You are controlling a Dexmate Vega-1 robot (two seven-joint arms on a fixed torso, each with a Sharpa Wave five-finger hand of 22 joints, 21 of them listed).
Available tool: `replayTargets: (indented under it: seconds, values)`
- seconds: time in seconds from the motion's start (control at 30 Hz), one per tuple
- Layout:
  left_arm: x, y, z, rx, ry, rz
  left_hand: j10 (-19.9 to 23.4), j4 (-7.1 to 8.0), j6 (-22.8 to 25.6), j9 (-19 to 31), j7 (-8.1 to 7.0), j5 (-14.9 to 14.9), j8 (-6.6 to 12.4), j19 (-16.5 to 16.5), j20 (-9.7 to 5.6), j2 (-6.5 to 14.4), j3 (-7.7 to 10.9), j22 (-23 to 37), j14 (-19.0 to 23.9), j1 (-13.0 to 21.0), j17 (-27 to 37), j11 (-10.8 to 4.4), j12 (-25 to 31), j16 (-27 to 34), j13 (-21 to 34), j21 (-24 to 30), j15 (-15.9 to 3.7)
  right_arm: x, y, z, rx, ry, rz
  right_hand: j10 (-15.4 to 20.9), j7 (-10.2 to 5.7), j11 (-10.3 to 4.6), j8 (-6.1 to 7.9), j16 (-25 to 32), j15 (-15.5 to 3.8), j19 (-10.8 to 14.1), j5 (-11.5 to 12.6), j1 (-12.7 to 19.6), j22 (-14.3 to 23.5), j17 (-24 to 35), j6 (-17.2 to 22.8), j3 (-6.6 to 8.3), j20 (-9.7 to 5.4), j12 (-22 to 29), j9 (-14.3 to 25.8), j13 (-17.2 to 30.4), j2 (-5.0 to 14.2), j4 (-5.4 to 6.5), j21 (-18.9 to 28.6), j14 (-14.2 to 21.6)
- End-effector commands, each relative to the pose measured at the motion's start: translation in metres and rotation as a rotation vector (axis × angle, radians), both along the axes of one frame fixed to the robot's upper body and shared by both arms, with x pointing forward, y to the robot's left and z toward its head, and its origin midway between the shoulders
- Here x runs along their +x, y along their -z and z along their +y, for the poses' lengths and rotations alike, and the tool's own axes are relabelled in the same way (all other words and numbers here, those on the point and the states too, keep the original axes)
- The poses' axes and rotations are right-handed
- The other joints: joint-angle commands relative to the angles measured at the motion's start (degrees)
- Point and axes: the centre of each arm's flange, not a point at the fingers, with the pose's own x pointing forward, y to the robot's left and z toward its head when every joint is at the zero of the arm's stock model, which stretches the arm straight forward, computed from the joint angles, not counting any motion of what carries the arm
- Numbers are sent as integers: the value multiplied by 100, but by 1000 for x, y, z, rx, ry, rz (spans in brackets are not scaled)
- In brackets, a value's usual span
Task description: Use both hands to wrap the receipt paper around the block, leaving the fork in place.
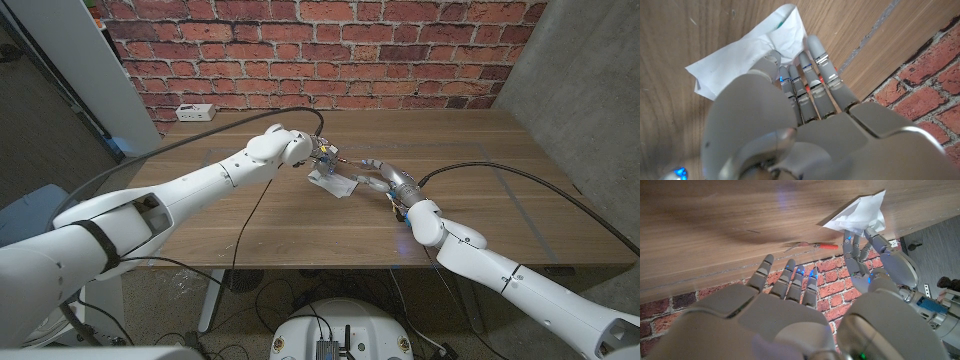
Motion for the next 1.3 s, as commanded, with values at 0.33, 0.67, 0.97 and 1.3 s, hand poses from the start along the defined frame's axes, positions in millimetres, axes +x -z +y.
replayTargets:
  seconds: [0.33, 0.67, 0.97, 1.3]
  values:
    - [-10, 40, 17, -36, 120, -225, -11, -218, 871, 187, 281, -214, 241, 63, -348, 241, -353, 41, 411, 950, 1476, 36, 845, 918, 789, 245, -665, 3, -4, 0, -12, -14, 10, 246, -2, 62, 75, 105, -217, 61, 57, -20, -5, -12, 216, 34, -39, 107, -5, 5, 164, 12, 61, 219]
    - [-23, 83, 42, -55, 260, -422, -122, -154, 1061, 411, 83, -206, 200, 463, -522, 142, -626, 66, 1005, 904, 2274, -186, 1343, 1389, 1235, 556, -712, 4, -6, 1, -39, -5, 13, 429, 32, 84, 148, 146, -255, 104, 87, 53, -11, -54, 487, 113, -62, 148, -9, -3, 308, -16, 78, 372]
    - [-29, 101, 55, -73, 261, -496, -639, 4, 532, 584, -165, -215, 8, 387, -552, 68, -883, 63, 684, 597, 2461, -268, 1306, 1256, 1226, 672, -663, 4, -8, 1, -44, 0, 3, 547, 44, 91, 167, 171, -260, 150, 85, 76, -14, -88, 618, 154, -85, 169, -13, -9, 383, -30, 94, 485]
    - [-37, 88, 58, -102, 225, -570, -779, 149, 243, 581, -386, -215, -70, -134, -266, 253, -1003, 47, 357, 246, 2349, -313, 1297, 988, 1082, 522, -654, 2, -9, 0, -49, 4, -10, 590, 61, 76, 164, 172, -290, 183, 83, 107, -16, -108, 666, 194, -95, 169, -15, -12, 452, -43, 104, 516]
